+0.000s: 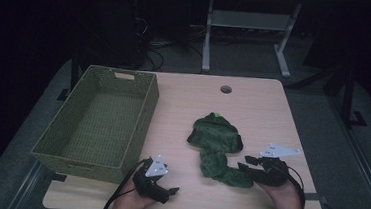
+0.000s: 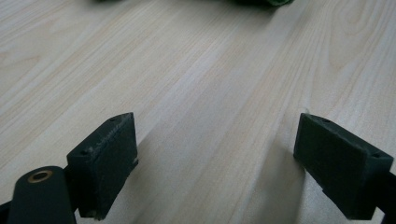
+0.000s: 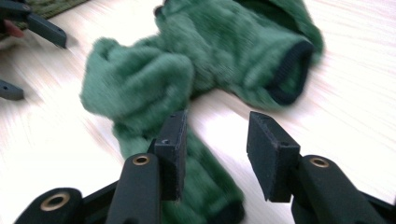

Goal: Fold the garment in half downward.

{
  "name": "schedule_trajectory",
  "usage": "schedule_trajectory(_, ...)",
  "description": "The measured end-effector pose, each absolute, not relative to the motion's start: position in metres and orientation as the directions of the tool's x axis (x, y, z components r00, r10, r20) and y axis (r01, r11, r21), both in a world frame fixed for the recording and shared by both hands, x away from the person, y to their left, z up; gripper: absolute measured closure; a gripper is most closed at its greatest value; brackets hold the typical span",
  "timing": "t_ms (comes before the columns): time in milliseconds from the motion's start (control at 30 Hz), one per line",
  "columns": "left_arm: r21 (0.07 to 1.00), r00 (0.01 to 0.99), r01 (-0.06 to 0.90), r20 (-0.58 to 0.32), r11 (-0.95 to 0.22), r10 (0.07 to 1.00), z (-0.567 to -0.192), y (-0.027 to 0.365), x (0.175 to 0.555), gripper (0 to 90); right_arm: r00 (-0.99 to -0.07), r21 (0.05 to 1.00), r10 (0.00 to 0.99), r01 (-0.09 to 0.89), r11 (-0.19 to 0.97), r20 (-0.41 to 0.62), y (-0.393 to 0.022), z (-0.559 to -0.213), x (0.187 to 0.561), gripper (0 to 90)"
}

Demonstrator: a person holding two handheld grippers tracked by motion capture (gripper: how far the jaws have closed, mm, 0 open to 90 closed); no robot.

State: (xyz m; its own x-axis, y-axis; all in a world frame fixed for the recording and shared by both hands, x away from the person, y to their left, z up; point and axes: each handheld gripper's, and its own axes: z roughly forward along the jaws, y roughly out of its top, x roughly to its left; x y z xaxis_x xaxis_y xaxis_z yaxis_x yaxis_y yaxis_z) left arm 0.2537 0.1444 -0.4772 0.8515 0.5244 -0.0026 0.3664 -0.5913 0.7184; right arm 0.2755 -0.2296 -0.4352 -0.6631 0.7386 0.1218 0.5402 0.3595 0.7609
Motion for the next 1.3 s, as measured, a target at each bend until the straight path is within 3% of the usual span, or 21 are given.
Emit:
schedule_trajectory(533, 0.719, 0.851, 0.366, -0.003, -0.591, 0.525, -0.477, 0.144, 0.254, 12.5, -0.658, 0.743, 0.738, 0.568, 0.355, 0.15, -0.271, -0.459, 0.231, 53.5)
schedule_trajectory(933, 0.72, 0.851, 0.367, -0.004, -0.589, 0.525, -0.477, 0.144, 0.254, 12.5, -0.685, 0.725, 0.7, 0.585, 0.363, 0.202, -0.267, -0.468, 0.226, 53.9)
schedule_trajectory(1133, 0.72, 0.851, 0.367, -0.003, -0.59, 0.525, -0.477, 0.144, 0.254, 12.5, -0.691, 0.731, 0.692, 0.58, 0.361, 0.207, -0.264, -0.469, 0.23, 61.4)
schedule_trajectory(1300, 0.72, 0.851, 0.367, -0.003, -0.59, 0.525, -0.477, 0.144, 0.254, 12.5, -0.704, 0.738, 0.683, 0.564, 0.37, 0.195, -0.263, -0.466, 0.231, 80.7)
